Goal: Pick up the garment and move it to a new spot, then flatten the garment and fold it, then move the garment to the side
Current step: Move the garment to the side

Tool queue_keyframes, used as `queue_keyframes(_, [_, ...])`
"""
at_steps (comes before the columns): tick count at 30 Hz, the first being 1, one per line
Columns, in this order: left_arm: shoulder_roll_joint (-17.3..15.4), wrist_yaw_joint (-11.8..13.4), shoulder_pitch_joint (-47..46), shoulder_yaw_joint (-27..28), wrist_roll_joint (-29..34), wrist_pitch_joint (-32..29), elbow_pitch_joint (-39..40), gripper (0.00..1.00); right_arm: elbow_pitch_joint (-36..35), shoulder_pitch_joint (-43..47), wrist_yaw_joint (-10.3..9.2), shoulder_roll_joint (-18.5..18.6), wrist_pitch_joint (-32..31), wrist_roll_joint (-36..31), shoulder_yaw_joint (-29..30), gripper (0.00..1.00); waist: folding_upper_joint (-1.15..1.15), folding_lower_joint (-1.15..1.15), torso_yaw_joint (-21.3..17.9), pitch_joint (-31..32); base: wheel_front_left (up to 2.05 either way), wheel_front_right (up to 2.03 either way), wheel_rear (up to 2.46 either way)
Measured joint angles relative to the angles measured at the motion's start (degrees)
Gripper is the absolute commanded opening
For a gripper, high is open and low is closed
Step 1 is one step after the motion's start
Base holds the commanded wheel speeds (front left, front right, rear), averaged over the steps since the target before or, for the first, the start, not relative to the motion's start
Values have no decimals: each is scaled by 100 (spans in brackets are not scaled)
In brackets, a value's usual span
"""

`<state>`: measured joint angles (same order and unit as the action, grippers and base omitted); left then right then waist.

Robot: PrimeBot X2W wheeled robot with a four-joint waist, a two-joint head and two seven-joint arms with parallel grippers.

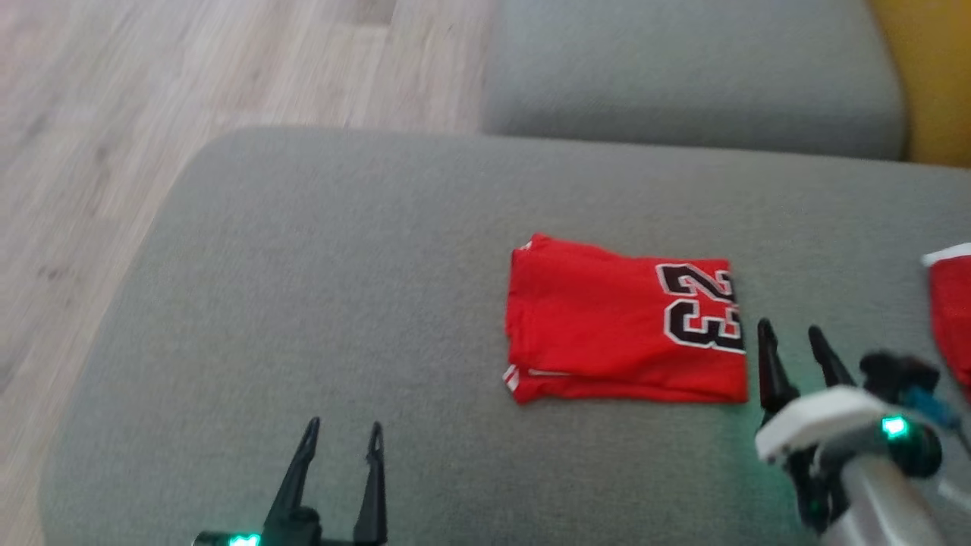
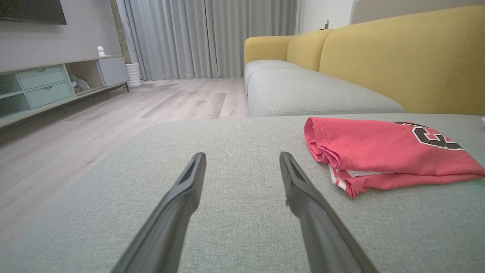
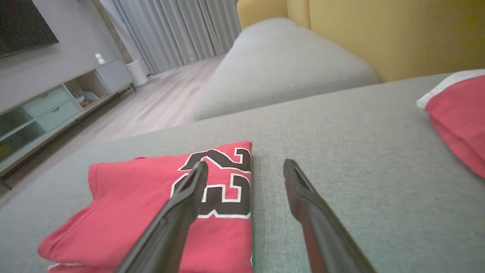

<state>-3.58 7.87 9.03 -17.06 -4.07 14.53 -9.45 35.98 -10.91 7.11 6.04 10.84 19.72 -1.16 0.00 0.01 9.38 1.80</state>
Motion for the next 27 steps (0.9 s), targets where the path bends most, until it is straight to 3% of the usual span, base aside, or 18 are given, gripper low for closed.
queue_keyframes(4, [18,-30,-142,-142,-10,0,19,100,849,-733,0,127,-501,107,2,100,0,0,192,-270,0,0,0])
queue_keyframes(10, [27,-23,-415,-194,-80,0,33,100,1852,-1498,0,212,-668,152,42,100,0,1,426,-664,0,0,0])
queue_keyframes(12, [29,-23,-476,-214,-100,0,30,100,2180,-1645,0,200,-728,153,55,42,0,1,482,-744,0,0,0])
queue_keyframes(13, [29,-23,-502,-226,-100,0,23,100,2317,-1699,0,189,-736,152,57,28,0,1,504,-770,0,0,0])
queue_keyframes(14, [30,-23,-522,-231,-100,0,21,100,2397,-1752,0,178,-740,152,33,2,0,0,515,-785,0,0,0])
queue_keyframes(21, [32,-14,-522,-238,-99,0,-4,100,2802,-1920,0,190,-347,-80,-149,0,0,-1,303,-694,0,0,0])
queue_keyframes(27, [32,-14,-516,-213,-100,0,8,100,2922,-1967,0,893,-227,-521,-433,0,0,-1,-79,-616,0,0,0])
